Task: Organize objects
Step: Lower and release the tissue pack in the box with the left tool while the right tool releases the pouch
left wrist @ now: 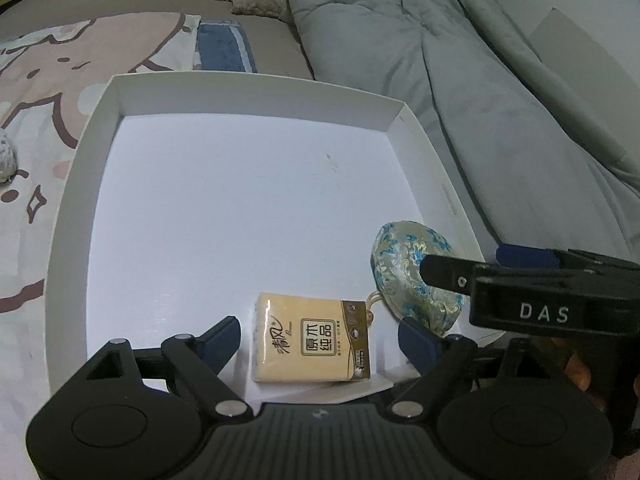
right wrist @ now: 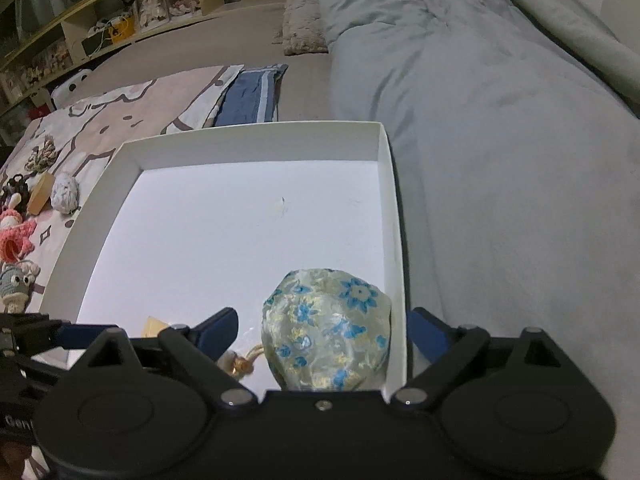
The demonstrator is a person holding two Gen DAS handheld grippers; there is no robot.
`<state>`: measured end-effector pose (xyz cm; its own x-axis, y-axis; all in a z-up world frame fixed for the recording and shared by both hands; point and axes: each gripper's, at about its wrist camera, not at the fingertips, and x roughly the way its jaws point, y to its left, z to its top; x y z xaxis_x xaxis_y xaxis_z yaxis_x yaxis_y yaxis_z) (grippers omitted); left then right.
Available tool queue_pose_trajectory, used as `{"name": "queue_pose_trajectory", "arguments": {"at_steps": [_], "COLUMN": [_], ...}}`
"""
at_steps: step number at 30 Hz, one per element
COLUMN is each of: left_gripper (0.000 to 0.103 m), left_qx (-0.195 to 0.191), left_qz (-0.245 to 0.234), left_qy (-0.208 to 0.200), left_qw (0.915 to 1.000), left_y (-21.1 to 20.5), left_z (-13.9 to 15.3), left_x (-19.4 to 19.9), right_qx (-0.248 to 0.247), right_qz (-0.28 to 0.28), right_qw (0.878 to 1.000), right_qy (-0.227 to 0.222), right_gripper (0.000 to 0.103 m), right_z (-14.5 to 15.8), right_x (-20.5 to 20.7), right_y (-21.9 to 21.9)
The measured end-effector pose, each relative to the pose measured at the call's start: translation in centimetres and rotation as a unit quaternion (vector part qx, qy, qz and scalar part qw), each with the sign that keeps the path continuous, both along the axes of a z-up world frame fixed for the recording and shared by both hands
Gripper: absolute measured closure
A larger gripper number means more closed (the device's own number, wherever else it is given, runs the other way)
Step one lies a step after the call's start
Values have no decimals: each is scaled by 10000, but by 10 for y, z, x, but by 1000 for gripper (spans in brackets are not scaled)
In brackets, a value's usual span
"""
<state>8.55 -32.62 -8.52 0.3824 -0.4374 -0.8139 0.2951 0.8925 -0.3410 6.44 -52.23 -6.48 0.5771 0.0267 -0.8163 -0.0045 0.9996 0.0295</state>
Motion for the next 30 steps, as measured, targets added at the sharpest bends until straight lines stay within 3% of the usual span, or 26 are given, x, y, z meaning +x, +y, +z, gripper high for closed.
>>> {"name": "queue_pose_trajectory", "arguments": {"at_steps": [16,30], "left_gripper": [15,0], "left_qx": [240,425], "left_qz": [45,128], "left_qy": [-406,-779], "left_qw": [9989,9960], "left_y": [33,63], "left_z": [39,68], "left_x": [-15,-41], "right_qx": [239,166], "right_qz": [-310,-415], "right_qw": [9984,9960], "right_qy": [-415,-772], "right_gripper": [10,5], "right_z": [37,67], "right_x": [-33,-80], "right_y": [4,21]}}
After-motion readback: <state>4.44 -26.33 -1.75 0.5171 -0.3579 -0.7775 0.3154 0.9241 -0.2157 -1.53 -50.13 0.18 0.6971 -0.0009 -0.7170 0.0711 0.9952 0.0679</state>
